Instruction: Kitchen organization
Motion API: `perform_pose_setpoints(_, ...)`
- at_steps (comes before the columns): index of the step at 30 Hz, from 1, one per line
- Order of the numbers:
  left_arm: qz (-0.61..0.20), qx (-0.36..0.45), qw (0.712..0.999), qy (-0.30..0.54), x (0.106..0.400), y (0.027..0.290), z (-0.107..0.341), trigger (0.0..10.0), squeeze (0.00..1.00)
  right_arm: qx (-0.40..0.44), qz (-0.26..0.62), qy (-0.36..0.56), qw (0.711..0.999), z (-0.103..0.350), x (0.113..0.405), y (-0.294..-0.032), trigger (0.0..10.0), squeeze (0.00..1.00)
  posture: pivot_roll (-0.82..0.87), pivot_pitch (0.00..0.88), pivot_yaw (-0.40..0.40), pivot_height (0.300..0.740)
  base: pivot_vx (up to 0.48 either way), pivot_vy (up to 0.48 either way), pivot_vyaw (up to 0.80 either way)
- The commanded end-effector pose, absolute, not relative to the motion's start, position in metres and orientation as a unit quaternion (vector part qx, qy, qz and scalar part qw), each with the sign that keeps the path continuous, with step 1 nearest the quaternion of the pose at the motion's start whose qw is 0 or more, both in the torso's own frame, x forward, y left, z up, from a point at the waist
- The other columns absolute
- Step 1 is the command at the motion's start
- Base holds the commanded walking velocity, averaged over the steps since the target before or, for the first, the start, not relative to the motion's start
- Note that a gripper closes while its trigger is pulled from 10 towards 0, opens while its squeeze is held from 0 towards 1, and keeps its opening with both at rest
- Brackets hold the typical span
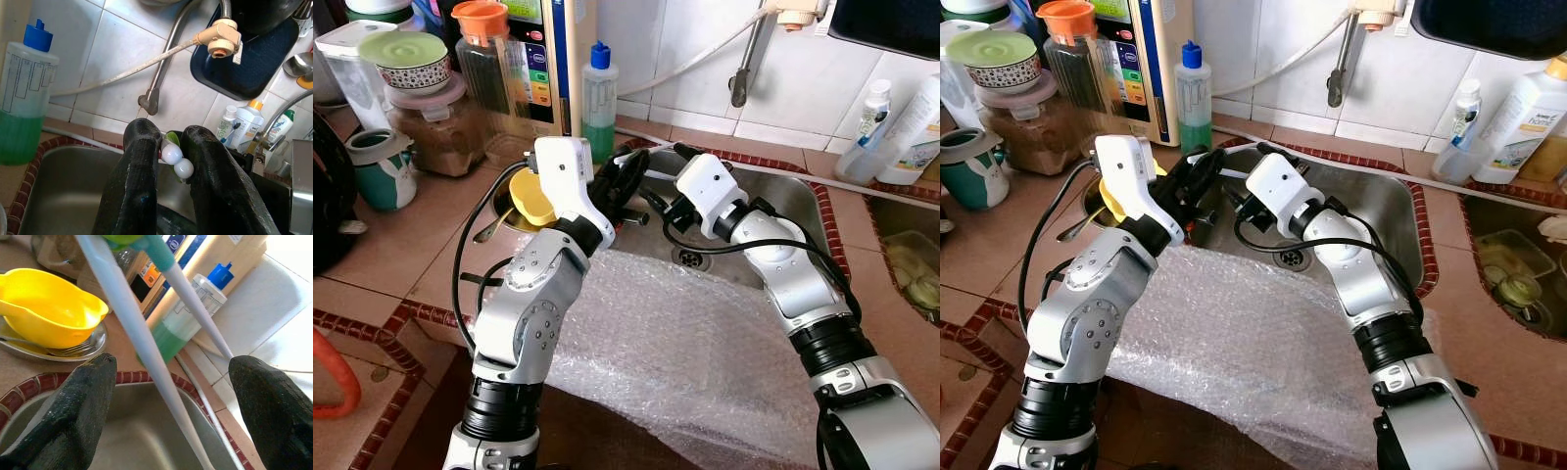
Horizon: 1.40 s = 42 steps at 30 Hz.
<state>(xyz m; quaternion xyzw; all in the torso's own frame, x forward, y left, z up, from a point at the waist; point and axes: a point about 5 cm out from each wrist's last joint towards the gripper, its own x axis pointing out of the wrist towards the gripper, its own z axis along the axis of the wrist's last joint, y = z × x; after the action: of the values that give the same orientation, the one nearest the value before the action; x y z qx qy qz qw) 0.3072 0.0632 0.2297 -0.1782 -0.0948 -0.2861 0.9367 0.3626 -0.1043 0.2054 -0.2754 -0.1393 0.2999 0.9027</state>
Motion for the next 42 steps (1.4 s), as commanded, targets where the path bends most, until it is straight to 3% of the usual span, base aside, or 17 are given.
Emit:
perform_pose_setpoints(1, -0.284, -0.177, 0.938, -0.090, 0.307, 0.062, 0.227, 10.0, 0.00, -0.270, 0.284, -0.143, 0.909, 0.208, 0.364, -0.111, 10.0, 1.00, 0.07, 0.067, -0.034, 0.740, 0.000, 0.000, 0.00)
perform_pose_setpoints(9, -0.275, -0.170, 0.941, -0.098, 0.311, 0.063, 0.229, 10.0, 0.00, -0.267, 0.285, -0.136, 0.910, 0.207, 0.363, -0.113, 10.0, 1.00, 0.06, 0.067, -0.034, 0.740, 0.000, 0.000, 0.00)
perform_pose_setpoints(10, -0.270, -0.168, 0.943, -0.099, 0.311, 0.064, 0.228, 10.0, 0.00, -0.269, 0.287, -0.135, 0.910, 0.206, 0.363, -0.113, 10.0, 0.56, 0.06, 0.067, -0.034, 0.740, 0.000, 0.000, 0.00)
perform_pose_setpoints(11, -0.259, -0.164, 0.946, -0.102, 0.313, 0.067, 0.228, 10.0, 0.00, -0.267, 0.291, -0.132, 0.909, 0.205, 0.362, -0.113, 10.0, 0.00, 0.06, 0.067, -0.034, 0.740, 0.000, 0.000, 0.00)
perform_pose_setpoints(14, -0.232, -0.164, 0.952, -0.110, 0.318, 0.074, 0.230, 10.0, 0.00, -0.256, 0.302, -0.116, 0.911, 0.199, 0.359, -0.112, 10.0, 0.00, 0.06, 0.067, -0.035, 0.740, 0.000, 0.000, 0.00)
perform_pose_setpoints(15, -0.227, -0.166, 0.953, -0.111, 0.319, 0.076, 0.230, 10.0, 0.00, -0.254, 0.301, -0.113, 0.912, 0.196, 0.358, -0.113, 0.0, 0.00, 0.06, 0.066, -0.036, 0.740, 0.000, 0.000, 0.00)
perform_pose_setpoints(25, -0.215, -0.160, 0.957, -0.112, 0.320, 0.078, 0.226, 10.0, 0.00, -0.228, 0.292, -0.108, 0.923, 0.191, 0.355, -0.114, 0.0, 0.00, 0.06, 0.066, -0.038, 0.740, 0.000, 0.000, 0.00)
perform_pose_setpoints(26, -0.204, -0.149, 0.961, -0.113, 0.321, 0.081, 0.224, 10.0, 0.00, -0.226, 0.288, -0.107, 0.924, 0.191, 0.355, -0.115, 2.7, 0.00, 0.06, 0.065, -0.039, 0.740, 0.000, 0.000, 0.00)
perform_pose_setpoints(27, -0.189, -0.135, 0.965, -0.118, 0.322, 0.086, 0.222, 10.0, 0.00, -0.219, 0.283, -0.107, 0.928, 0.192, 0.355, -0.117, 8.0, 0.00, 0.06, 0.065, -0.039, 0.740, 0.000, 0.000, 0.00)
perform_pose_setpoints(28, -0.177, -0.124, 0.969, -0.123, 0.322, 0.091, 0.221, 10.0, 0.00, -0.210, 0.280, -0.108, 0.930, 0.193, 0.355, -0.117, 10.0, 0.00, 0.06, 0.065, -0.039, 0.740, 0.000, 0.000, 0.00)
perform_pose_setpoints(31, -0.121, -0.069, 0.980, -0.143, 0.325, 0.111, 0.217, 10.0, 0.00, -0.174, 0.250, -0.108, 0.946, 0.197, 0.355, -0.126, 10.0, 0.00, 0.06, 0.060, -0.043, 0.740, 0.000, 0.000, 0.00)
perform_pose_setpoints(35, -0.067, -0.072, 0.986, -0.132, 0.330, 0.130, 0.209, 10.0, 0.00, -0.160, 0.240, -0.096, 0.953, 0.192, 0.351, -0.133, 10.0, 0.00, 0.05, 0.062, -0.042, 0.740, 0.000, 0.000, 0.00)
perform_pose_setpoints(42, -0.053, -0.054, 0.988, -0.133, 0.332, 0.137, 0.203, 10.0, 0.00, -0.129, 0.228, -0.086, 0.961, 0.190, 0.345, -0.141, 10.0, 0.00, 0.04, 0.062, -0.038, 0.740, 0.000, 0.000, 0.00)
